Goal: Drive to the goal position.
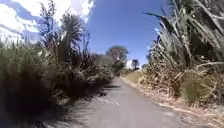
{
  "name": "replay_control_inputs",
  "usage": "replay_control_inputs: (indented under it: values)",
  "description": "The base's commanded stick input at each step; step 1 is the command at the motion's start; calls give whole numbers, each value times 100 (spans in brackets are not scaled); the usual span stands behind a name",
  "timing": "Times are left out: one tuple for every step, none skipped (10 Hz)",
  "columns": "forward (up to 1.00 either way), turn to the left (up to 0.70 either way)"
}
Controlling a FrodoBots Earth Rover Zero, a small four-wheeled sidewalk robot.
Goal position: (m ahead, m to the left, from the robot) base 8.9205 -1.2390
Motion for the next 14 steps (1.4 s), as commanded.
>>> replay_control_inputs:
  values:
    - [85, 0]
    - [85, 0]
    - [85, 0]
    - [85, 0]
    - [85, 0]
    - [85, 0]
    - [85, 0]
    - [85, 0]
    - [85, 0]
    - [85, 0]
    - [85, 0]
    - [85, 0]
    - [85, 0]
    - [85, 0]
